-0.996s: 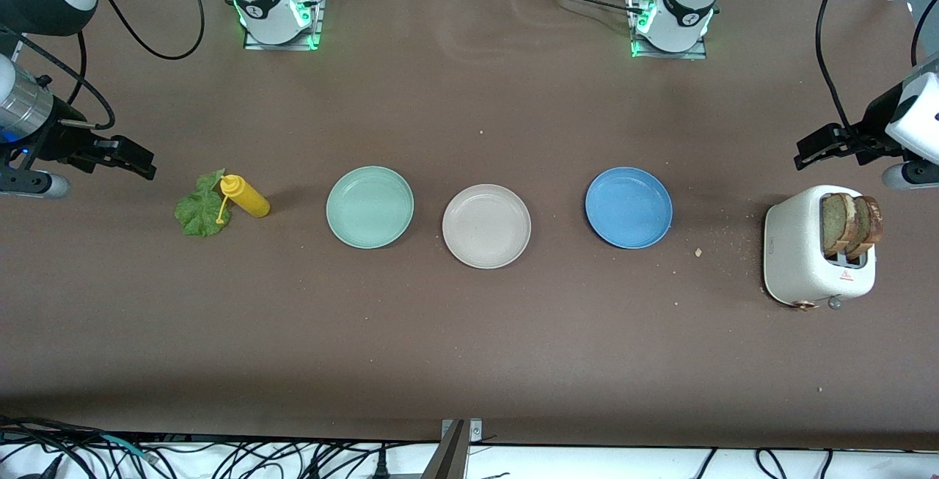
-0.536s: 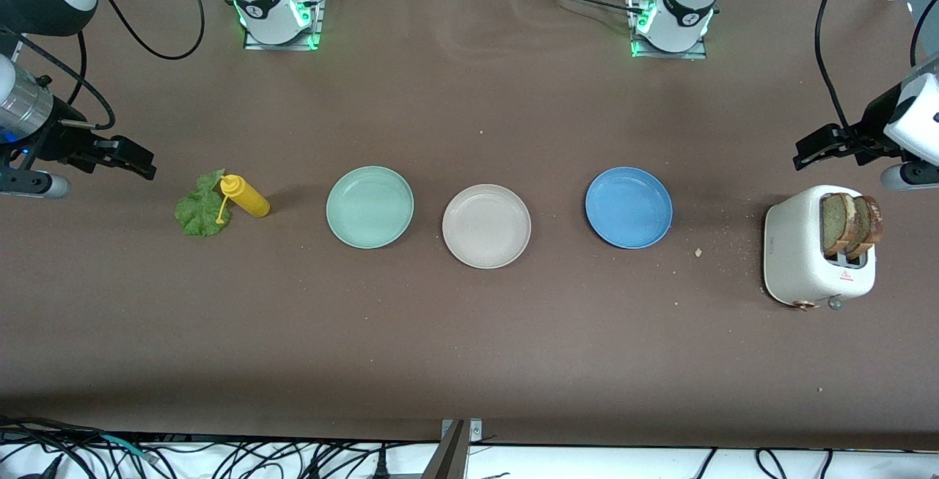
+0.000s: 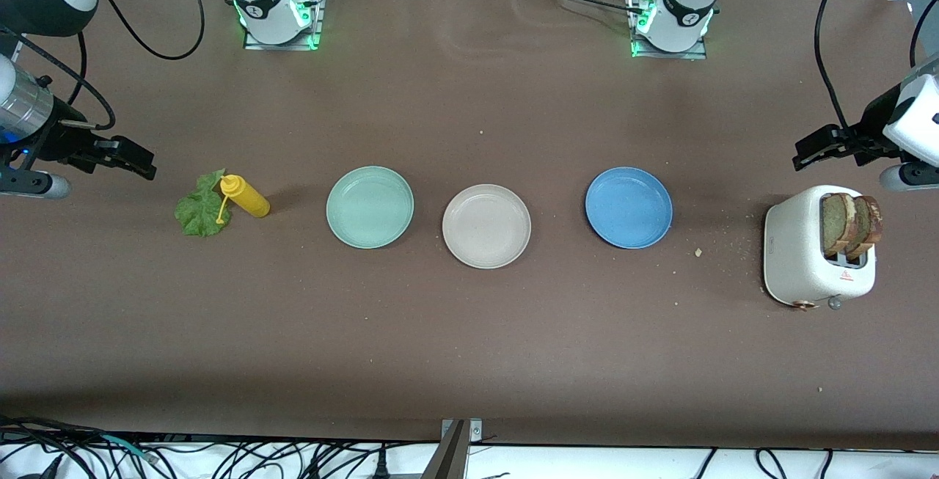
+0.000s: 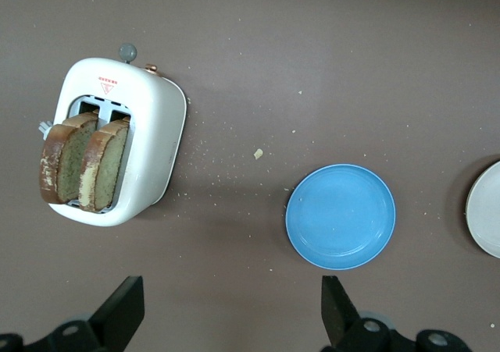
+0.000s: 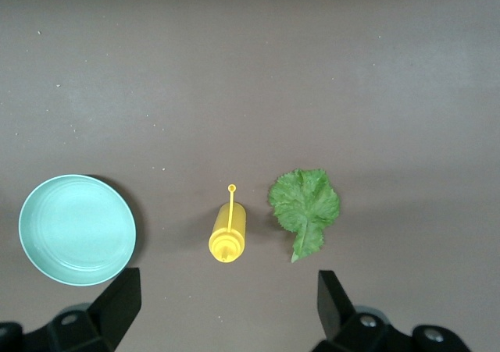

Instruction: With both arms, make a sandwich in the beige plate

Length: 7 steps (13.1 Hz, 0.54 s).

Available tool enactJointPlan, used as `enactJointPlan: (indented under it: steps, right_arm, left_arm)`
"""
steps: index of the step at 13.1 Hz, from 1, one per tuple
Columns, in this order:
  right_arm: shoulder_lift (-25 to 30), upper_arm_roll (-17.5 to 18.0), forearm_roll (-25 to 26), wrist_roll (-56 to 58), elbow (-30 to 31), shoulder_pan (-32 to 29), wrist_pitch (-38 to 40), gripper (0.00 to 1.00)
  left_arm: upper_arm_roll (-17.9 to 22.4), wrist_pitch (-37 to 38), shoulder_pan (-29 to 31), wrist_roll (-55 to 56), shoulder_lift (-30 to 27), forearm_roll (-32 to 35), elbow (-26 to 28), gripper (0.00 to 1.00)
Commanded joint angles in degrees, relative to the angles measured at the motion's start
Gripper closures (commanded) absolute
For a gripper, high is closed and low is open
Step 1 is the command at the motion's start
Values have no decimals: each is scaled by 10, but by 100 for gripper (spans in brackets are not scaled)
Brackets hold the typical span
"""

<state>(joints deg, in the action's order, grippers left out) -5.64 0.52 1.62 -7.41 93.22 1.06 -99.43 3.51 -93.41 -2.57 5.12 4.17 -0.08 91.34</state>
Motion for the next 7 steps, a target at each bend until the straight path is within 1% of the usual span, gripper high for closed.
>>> enactJointPlan:
  steps: [1, 7]
  right_arm:
    - [5, 2, -10, 6, 6, -5, -3, 0]
    - [5, 2, -10, 6, 6, -5, -4, 0]
  left_arm:
    - [-4, -2, 1, -11, 2, 14, -6, 0]
    - [-4, -2, -3, -11, 2, 14, -5, 0]
